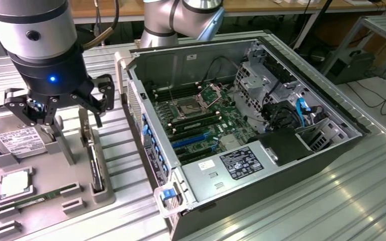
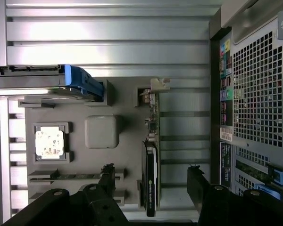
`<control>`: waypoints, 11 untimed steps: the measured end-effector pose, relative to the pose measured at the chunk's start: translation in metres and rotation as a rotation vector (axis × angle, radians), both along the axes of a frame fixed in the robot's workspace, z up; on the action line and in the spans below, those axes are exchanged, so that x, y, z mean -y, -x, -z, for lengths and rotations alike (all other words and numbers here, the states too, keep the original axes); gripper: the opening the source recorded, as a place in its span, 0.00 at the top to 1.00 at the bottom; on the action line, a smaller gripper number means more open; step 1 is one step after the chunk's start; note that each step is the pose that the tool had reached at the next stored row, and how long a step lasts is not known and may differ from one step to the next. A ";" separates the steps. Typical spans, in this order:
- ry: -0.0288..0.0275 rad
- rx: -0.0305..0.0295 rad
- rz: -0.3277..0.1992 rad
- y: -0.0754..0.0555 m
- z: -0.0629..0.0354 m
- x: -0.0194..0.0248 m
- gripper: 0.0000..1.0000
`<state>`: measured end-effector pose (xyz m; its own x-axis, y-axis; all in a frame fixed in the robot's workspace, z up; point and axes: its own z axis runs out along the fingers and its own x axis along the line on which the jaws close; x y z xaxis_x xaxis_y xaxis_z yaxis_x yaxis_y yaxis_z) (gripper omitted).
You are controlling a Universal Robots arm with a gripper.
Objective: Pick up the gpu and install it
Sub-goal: 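Pick up the gpu and move the gpu toward the slot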
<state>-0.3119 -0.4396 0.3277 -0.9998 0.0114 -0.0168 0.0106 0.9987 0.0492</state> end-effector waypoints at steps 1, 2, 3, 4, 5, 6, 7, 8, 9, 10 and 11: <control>0.0000 0.0000 0.000 0.000 0.0005 0.0000 0.28; 0.0000 0.0000 0.000 0.000 0.0010 0.0000 0.28; 0.0000 0.0001 0.000 0.000 0.0014 0.0000 0.28; 0.0000 0.0000 0.000 0.000 0.0019 0.0000 0.28; 0.0000 0.0000 0.000 0.000 0.0023 0.0000 0.28; 0.0000 0.0000 0.000 0.000 0.0028 0.0000 0.28; 0.0000 0.0000 0.000 0.000 0.0032 0.0001 0.28; 0.0000 0.0000 0.000 0.000 0.0039 0.0001 0.28; 0.0000 0.0000 0.000 0.000 0.0044 0.0001 0.28; 0.0000 0.0000 0.000 0.000 0.0050 0.0001 0.28; -0.0001 0.0001 0.000 0.000 0.0056 0.0001 0.28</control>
<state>-0.3119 -0.4397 0.3222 -0.9998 0.0111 -0.0169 0.0102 0.9987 0.0492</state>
